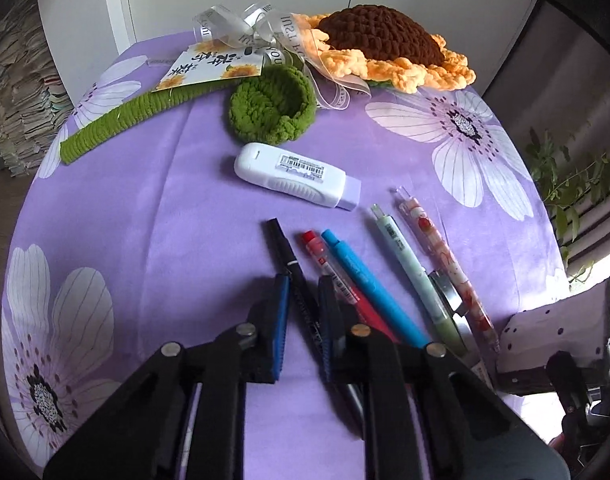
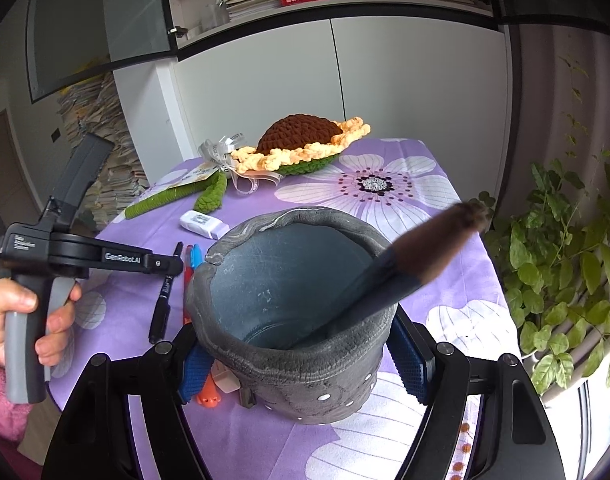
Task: Organize stationery
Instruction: 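Grasp the black marker with the left tool, then lift the black marker over the grey cup and release it inside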
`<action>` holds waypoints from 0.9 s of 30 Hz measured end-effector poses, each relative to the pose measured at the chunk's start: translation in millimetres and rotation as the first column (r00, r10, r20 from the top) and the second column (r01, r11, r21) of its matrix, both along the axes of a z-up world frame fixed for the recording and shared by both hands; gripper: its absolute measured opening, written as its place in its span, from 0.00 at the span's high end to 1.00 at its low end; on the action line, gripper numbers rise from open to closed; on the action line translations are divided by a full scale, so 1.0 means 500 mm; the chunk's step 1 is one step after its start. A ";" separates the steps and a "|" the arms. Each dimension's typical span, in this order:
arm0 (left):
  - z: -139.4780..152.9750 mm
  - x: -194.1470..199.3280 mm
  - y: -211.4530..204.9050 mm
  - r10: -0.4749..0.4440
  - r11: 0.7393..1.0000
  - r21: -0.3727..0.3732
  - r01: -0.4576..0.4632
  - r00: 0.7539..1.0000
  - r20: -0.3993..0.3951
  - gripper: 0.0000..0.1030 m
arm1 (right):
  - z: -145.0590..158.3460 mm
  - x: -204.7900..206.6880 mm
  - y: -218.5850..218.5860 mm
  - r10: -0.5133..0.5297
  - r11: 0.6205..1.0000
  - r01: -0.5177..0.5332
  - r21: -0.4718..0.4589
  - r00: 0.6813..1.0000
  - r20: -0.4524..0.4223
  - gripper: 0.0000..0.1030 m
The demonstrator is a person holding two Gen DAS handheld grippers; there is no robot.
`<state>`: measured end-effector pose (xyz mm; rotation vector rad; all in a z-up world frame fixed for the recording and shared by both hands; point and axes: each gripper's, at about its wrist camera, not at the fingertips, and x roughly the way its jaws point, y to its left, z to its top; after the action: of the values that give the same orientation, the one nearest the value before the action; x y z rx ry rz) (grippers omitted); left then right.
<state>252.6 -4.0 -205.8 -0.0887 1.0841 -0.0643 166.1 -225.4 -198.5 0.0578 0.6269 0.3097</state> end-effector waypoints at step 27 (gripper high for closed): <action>0.282 -0.112 -0.166 -0.198 0.870 -0.268 0.413 0.791 0.579 0.93 | 0.000 0.000 0.006 0.007 1.000 -0.007 0.010 1.000 -0.002 0.24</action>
<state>196.4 -86.9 -64.6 -0.2287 0.4952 -0.5774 165.9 -222.3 -198.6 0.0651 0.6273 0.3195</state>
